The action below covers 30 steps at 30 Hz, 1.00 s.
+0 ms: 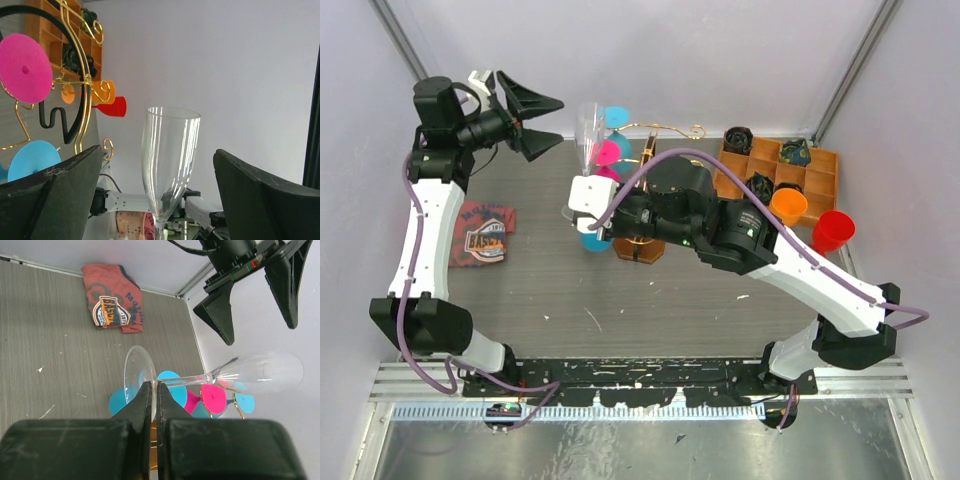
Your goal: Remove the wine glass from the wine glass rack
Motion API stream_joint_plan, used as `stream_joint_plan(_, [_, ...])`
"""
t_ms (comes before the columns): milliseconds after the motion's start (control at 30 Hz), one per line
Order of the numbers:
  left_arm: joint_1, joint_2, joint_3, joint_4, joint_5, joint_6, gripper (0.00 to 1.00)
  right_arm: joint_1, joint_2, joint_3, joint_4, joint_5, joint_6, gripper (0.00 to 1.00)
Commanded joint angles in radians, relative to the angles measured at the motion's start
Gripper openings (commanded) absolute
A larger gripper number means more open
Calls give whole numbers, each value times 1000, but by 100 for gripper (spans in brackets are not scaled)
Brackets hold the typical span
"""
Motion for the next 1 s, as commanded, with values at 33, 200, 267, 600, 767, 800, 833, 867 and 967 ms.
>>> stream_joint_plan(33, [-9, 22, -56, 128, 143, -55, 100, 4, -38, 62, 6, -73, -49, 1])
stream_joint_plan(200, [-11, 27, -63, 132, 162, -42, 100, 4, -22, 102, -65, -158, -42, 1])
stream_joint_plan(267, [-13, 25, -69, 135, 168, -38, 99, 5, -17, 112, -82, -160, -40, 1])
stream_joint_plan(600, [-22, -1, -123, 152, 222, -23, 97, 4, -5, 117, -102, -184, -32, 1])
stream_joint_plan(767, [-23, -12, -149, 159, 247, -18, 94, 4, -3, 113, -95, -180, -31, 1])
stream_joint_plan(800, [-23, -14, -153, 159, 250, -17, 93, 4, -3, 112, -95, -180, -32, 1])
stream_joint_plan(833, [-22, -15, -155, 159, 252, -15, 93, 4, -1, 113, -95, -179, -31, 1])
stream_joint_plan(867, [-23, -18, -155, 160, 254, -15, 93, 4, 1, 113, -96, -177, -31, 1])
stream_joint_plan(967, [-28, -24, -153, 165, 264, -7, 92, 4, 7, 112, -96, -172, -30, 1])
